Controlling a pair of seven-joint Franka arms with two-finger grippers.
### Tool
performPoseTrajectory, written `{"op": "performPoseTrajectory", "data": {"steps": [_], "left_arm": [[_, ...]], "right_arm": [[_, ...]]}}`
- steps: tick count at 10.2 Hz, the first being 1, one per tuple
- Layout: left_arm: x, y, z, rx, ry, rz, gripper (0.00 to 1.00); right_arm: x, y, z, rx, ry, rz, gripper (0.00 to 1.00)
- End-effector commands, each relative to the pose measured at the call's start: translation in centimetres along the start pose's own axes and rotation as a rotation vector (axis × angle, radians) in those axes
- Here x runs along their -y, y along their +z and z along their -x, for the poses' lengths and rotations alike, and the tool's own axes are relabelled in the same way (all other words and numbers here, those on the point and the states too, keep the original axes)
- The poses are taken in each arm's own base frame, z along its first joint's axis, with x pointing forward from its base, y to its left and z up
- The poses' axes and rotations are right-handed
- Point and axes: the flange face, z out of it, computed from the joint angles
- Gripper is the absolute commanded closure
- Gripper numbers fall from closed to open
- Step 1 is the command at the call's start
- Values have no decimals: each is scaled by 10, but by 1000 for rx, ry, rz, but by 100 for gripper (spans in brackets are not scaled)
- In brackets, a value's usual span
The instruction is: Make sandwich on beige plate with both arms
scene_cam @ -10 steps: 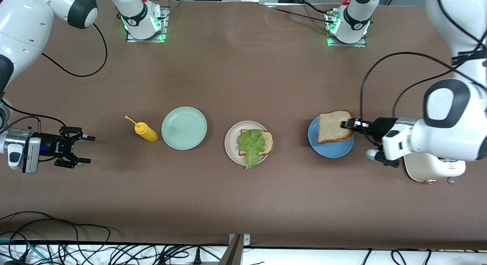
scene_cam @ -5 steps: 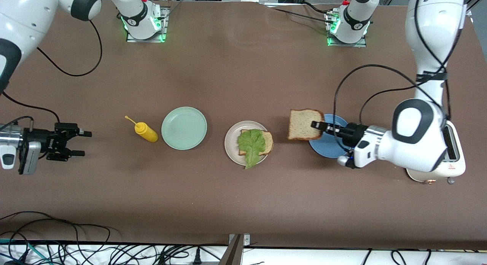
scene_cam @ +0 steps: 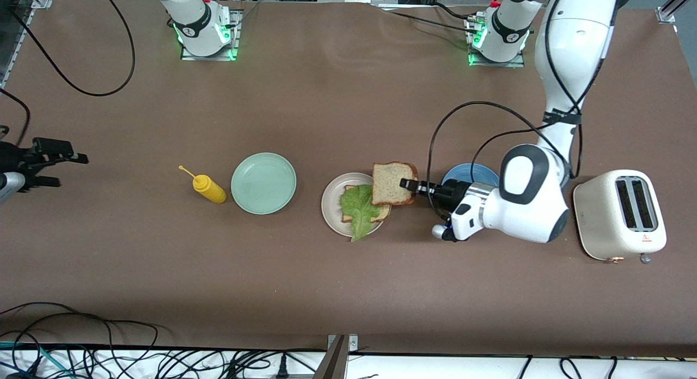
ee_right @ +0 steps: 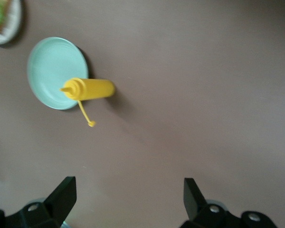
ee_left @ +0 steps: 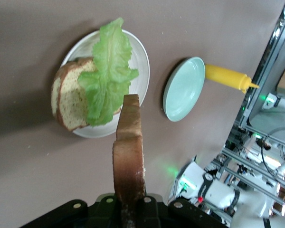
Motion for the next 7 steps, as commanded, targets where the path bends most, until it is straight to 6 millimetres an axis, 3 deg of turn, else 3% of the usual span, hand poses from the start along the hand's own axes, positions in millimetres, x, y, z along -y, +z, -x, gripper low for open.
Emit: {"op": "performPoseTrajectory", "data": {"steps": [1, 2, 5, 6, 7], "left_arm": [[-11, 22, -10, -45, -50, 59, 100], [-4, 29, -17, -55, -71, 91, 100], [2, 46, -25, -76, -96, 124, 100], [2, 57, -26, -75, -95, 115, 100], [3, 67, -28, -81, -94, 107, 100]], "right_arm": [[42, -15, 8, 17, 165, 110, 0], [52, -7, 17, 26, 251, 86, 0], [58, 4, 49, -12, 326, 81, 0], [68, 0, 57, -15, 398, 131, 0], [91, -17, 71, -48, 431, 142, 0]]}}
